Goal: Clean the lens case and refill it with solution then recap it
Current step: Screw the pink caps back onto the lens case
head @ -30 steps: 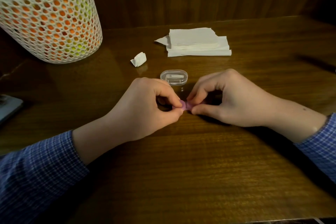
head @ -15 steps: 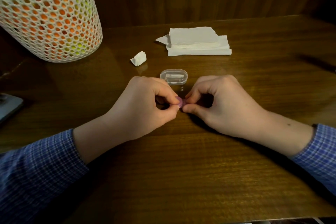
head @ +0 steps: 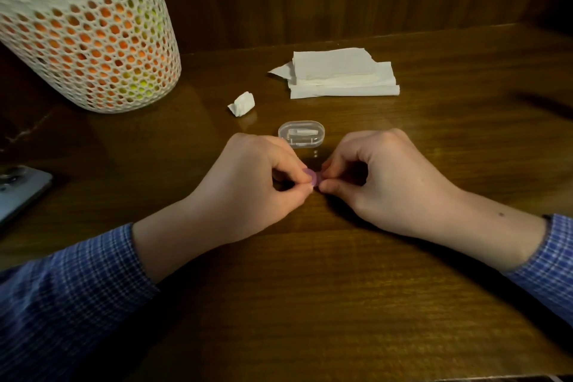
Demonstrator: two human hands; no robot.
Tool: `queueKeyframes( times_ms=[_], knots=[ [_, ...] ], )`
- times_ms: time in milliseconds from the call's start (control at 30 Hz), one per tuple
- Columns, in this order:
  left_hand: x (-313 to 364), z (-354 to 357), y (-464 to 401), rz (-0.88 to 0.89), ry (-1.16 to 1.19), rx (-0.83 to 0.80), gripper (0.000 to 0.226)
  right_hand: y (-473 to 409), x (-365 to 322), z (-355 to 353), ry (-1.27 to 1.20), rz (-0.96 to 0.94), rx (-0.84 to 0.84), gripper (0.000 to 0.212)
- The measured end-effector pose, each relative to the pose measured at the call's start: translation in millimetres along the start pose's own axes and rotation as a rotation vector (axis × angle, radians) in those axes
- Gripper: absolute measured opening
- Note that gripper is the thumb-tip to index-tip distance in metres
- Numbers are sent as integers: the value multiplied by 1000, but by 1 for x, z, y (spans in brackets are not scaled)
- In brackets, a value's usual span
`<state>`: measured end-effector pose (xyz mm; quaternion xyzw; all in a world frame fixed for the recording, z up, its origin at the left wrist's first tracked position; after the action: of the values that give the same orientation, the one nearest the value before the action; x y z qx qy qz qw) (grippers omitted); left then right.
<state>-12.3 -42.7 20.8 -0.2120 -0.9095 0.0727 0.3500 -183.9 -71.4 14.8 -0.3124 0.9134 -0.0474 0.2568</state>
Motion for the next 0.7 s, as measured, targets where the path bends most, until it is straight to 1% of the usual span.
queueKeyframes(
  times_ms=[133,267,367,433,533,633,700],
  knots=[
    [1,2,2,18,-27,28,8,-1,0,0,4,10,19,5],
    [2,3,5,23,27,58,10,-1,3,1,-9,-9,3,8],
    [2,3,5,33,63,54,11,-4,8,-2,-21,-31,-51,6],
    [1,4,5,46,55,35,12,-5,11,-4,-82,-34,-80,9],
    [1,5,6,63,45,19,9,-8,21,-6,-190,21,-19,12],
    [-1,4,4,62,51,6,9,-15,37,-8,-189,89,96,5],
    [-4,4,3,53,53,-18,10,-27,43,-12,-190,119,145,7]
  ],
)
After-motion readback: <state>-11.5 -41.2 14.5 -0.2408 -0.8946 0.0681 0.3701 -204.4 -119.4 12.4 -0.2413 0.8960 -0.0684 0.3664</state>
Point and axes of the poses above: each hand's wrist, its own y-axis away from the middle knuckle, its own z-axis out of the palm, x = y × z, the point moved 4 cm from there along -y, towards the middle knuckle, and after that the axes turned 8 degrees about y, right-handed, at the moved point
